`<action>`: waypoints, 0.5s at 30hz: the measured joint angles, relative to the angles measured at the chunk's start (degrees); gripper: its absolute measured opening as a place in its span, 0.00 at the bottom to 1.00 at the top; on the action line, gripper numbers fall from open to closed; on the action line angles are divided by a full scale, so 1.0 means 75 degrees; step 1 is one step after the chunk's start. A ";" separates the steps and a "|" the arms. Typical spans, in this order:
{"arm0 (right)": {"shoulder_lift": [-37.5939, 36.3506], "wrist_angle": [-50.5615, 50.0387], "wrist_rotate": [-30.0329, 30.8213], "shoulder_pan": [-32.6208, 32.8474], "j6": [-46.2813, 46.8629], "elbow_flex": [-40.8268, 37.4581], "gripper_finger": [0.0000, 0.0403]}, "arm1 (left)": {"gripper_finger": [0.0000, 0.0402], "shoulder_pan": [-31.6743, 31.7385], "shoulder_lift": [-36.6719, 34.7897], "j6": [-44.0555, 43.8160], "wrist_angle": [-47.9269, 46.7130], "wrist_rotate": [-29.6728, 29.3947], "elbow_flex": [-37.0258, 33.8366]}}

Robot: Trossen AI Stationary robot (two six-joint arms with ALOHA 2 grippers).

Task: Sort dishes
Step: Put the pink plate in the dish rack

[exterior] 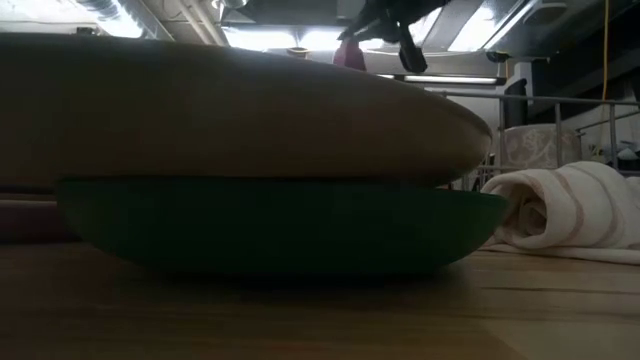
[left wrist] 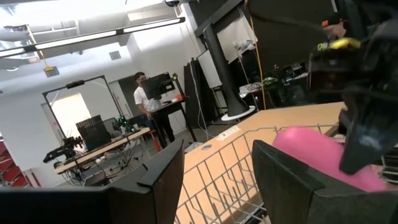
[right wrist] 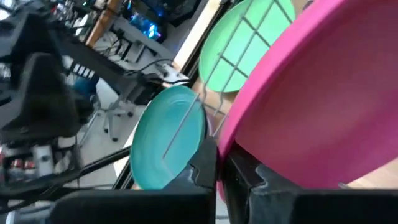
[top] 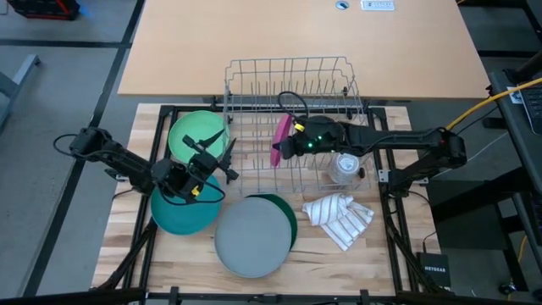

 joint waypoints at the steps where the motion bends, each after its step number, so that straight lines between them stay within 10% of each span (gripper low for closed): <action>1: -0.0010 -0.0121 -0.0098 0.0000 -0.0105 0.0083 0.03 | 0.45 0.0000 0.0000 0.0000 0.0002 0.0000 0.0000; 15: -0.0012 -0.0690 -0.1354 0.0008 -0.0756 0.0582 0.03 | 0.45 0.0000 0.0000 -0.0087 0.0002 0.0000 0.0000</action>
